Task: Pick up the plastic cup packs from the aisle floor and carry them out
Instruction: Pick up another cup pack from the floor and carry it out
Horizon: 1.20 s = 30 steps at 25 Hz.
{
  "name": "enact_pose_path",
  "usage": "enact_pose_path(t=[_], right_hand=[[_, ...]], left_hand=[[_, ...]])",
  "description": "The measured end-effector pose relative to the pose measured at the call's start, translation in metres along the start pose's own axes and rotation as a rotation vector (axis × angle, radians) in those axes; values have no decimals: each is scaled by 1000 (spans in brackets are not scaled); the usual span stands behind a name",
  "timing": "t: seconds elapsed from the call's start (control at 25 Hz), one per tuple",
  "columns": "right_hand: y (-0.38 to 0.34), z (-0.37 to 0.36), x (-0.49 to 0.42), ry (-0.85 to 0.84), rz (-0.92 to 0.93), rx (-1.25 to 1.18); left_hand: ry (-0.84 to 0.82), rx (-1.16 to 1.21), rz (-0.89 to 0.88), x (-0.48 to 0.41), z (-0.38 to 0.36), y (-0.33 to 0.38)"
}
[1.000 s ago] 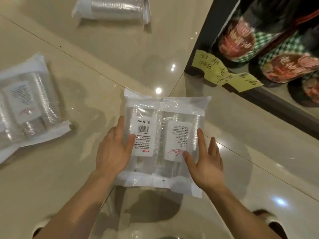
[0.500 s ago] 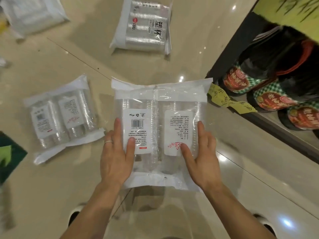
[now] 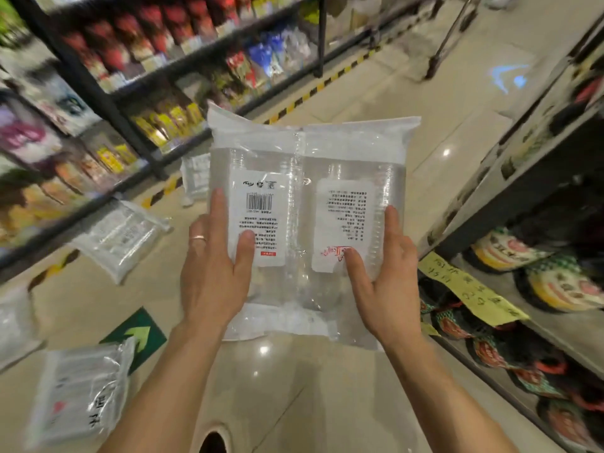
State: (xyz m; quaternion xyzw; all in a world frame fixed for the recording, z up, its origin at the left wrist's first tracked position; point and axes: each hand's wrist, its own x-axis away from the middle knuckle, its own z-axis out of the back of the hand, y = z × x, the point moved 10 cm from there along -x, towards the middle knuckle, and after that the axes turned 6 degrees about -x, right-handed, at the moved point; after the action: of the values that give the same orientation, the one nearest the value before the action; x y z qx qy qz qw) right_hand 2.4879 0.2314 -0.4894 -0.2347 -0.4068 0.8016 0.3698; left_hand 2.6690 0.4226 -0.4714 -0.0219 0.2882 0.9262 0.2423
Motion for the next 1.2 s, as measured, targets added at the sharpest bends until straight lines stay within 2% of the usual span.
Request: enact_pose_path(t=[0.24, 0.52, 0.68, 0.92, 1.0, 1.2], right_hand=[[-203, 125, -23, 90, 172, -28], [-364, 269, -20, 140, 326, 44], [-402, 338, -9, 264, 349, 86], [-424, 435, 37, 660, 298, 95], [-427, 460, 62, 757, 249, 133], [-423, 530, 162, 1030, 142, 241]], left_hand=[[166, 48, -65, -42, 200, 113], [322, 126, -169, -48, 355, 229], [315, 199, -216, -54, 392, 283], [258, 286, -549, -53, 429, 397], [203, 306, -607, -47, 432, 427], [62, 439, -861, 15, 433, 510]])
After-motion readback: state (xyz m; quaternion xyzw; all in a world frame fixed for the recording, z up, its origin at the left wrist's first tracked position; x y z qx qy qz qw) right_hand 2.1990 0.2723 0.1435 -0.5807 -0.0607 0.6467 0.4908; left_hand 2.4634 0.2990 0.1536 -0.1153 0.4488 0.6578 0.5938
